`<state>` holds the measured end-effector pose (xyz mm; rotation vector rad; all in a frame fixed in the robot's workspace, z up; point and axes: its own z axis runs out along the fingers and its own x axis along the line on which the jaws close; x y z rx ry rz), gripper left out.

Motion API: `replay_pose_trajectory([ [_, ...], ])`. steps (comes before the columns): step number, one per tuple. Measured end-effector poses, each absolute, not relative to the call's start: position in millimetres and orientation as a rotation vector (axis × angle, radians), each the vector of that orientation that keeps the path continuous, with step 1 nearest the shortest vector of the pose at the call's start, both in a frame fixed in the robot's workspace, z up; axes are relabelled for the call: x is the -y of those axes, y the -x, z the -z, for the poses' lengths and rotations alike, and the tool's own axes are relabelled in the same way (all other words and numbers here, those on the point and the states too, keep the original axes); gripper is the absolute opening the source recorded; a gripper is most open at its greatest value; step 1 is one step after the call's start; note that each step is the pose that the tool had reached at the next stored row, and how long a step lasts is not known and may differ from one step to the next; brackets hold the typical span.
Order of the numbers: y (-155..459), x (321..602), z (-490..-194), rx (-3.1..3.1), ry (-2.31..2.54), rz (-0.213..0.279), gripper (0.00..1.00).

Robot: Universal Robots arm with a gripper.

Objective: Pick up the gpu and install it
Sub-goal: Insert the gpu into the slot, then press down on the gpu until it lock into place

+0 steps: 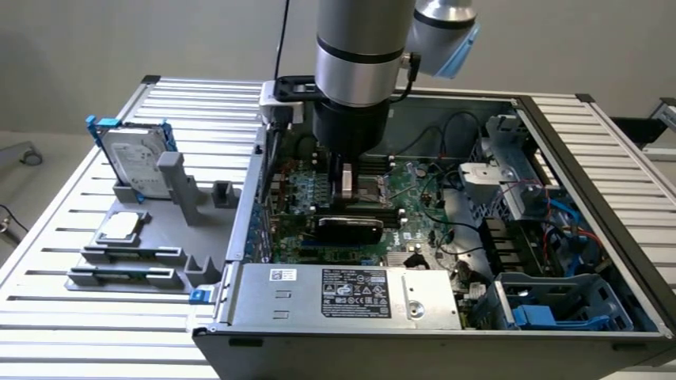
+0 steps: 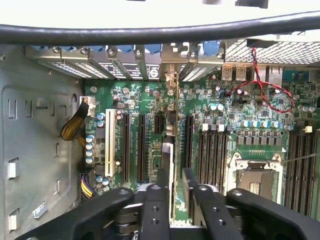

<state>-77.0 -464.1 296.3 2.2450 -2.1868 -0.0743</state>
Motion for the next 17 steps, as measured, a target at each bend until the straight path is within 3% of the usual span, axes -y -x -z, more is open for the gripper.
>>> replay_pose_trajectory([
  [2, 77.5, 464.1, -296.4, 2.187, -2.245, 0.074, 0.13],
  [4, 79.1, 464.1, -296.4, 2.187, -2.245, 0.074, 0.11],
  [17, 80.0, 464.1, -296.6, 2.187, -2.245, 0.074, 0.11],
])
